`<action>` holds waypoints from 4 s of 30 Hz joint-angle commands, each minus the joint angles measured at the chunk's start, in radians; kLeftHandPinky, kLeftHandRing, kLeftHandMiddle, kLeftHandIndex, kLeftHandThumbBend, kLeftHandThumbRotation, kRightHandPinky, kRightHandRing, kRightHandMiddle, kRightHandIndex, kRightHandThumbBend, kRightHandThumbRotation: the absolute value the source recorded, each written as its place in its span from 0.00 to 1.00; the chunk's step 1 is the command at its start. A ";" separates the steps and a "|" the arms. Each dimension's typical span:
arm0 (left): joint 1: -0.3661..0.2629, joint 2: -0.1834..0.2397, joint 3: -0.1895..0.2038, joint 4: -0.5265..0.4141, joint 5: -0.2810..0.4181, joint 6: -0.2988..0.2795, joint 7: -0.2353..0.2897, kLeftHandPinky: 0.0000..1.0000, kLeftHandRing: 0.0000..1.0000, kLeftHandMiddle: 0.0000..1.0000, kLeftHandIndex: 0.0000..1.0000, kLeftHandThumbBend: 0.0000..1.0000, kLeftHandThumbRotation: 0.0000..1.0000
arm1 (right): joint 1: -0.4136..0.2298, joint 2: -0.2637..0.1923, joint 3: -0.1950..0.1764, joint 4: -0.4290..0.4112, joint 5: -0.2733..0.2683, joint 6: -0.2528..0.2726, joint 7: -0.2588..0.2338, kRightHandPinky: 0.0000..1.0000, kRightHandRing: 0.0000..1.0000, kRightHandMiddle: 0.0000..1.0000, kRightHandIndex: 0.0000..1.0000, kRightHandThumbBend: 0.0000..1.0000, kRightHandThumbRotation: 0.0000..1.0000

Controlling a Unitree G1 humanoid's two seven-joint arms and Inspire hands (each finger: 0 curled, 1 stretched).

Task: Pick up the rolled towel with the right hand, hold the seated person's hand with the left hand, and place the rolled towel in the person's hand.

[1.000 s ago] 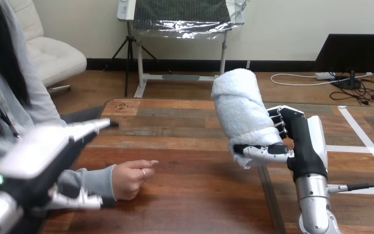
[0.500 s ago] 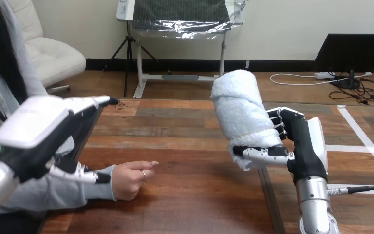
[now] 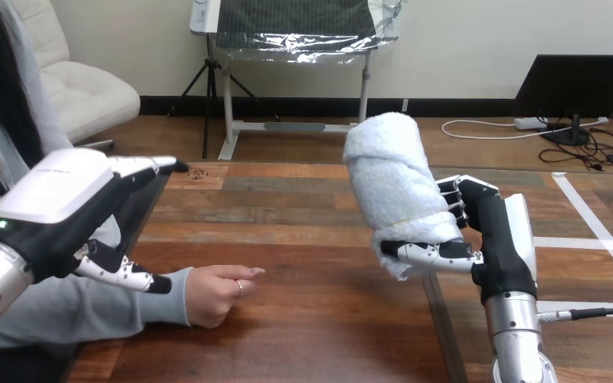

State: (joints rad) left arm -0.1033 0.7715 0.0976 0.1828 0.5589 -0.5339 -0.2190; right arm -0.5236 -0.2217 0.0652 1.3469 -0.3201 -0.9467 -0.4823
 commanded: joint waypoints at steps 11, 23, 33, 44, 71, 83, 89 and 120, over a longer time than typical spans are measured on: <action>-0.193 0.043 -0.123 0.281 0.041 -0.067 0.020 0.80 0.84 0.85 0.87 1.00 0.32 | -0.037 0.015 -0.033 -0.092 0.043 -0.099 0.022 0.30 0.35 0.45 0.47 0.79 0.00; -0.277 0.035 -0.191 0.483 0.050 -0.153 0.058 0.80 0.83 0.84 0.86 1.00 0.34 | -0.026 0.026 -0.058 -0.109 0.100 -0.136 0.089 0.30 0.36 0.46 0.47 0.77 0.00; -0.320 0.023 -0.243 0.586 0.063 -0.157 0.076 0.79 0.83 0.83 0.85 1.00 0.37 | -0.020 0.031 -0.083 -0.119 0.146 -0.167 0.160 0.30 0.36 0.46 0.47 0.77 0.00; -0.346 0.001 -0.301 0.659 0.099 -0.128 0.110 0.79 0.82 0.82 0.84 1.00 0.32 | -0.009 0.035 -0.099 -0.138 0.158 -0.184 0.188 0.30 0.36 0.46 0.47 0.76 0.00; -0.341 -0.055 -0.372 0.725 0.098 -0.114 0.178 0.58 0.62 0.66 0.67 1.00 0.10 | 0.020 0.058 -0.131 -0.167 0.216 -0.219 0.295 0.30 0.36 0.46 0.47 0.74 0.00; -0.342 -0.067 -0.380 0.751 0.096 -0.151 0.217 0.49 0.52 0.56 0.56 0.94 0.02 | 0.033 0.061 -0.138 -0.179 0.218 -0.216 0.318 0.30 0.36 0.46 0.47 0.75 0.00; -0.346 -0.071 -0.387 0.769 0.100 -0.176 0.242 0.42 0.46 0.51 0.50 0.91 0.00 | 0.041 0.054 -0.129 -0.187 0.190 -0.207 0.302 0.30 0.36 0.46 0.47 0.75 0.00; -0.362 -0.076 -0.391 0.777 0.088 -0.221 0.288 0.25 0.31 0.37 0.37 0.84 0.00 | 0.055 0.057 -0.105 -0.172 0.097 -0.196 0.264 0.31 0.37 0.46 0.48 0.76 0.00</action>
State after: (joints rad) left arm -0.4079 0.7053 -0.2817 0.9728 0.6629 -0.7324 0.0729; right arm -0.4211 -0.1604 -0.0404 1.2203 -0.2211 -1.1233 -0.1989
